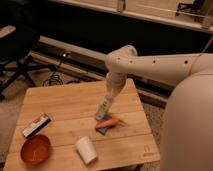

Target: Stand the bottle upright

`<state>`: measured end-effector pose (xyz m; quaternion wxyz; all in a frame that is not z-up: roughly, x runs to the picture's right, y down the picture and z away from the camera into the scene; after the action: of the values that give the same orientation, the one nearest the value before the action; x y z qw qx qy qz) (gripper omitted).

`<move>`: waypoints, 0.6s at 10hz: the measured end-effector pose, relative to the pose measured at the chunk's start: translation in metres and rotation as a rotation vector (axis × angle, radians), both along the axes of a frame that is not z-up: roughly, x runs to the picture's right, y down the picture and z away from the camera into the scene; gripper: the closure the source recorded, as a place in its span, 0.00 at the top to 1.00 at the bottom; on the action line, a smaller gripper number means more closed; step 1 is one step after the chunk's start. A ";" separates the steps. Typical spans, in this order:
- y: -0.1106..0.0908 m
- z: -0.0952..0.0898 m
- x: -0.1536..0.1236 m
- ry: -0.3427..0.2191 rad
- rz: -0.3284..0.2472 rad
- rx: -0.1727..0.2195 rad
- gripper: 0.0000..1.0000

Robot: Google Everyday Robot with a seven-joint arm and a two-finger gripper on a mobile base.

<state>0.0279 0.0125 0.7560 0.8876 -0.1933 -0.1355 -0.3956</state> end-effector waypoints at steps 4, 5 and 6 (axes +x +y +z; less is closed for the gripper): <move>0.023 -0.029 -0.028 0.022 -0.070 0.115 0.34; 0.029 -0.036 -0.038 0.024 -0.096 0.145 0.34; 0.034 -0.042 -0.045 0.031 -0.122 0.169 0.34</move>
<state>-0.0171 0.0466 0.7141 0.8771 -0.1315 -0.0758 -0.4557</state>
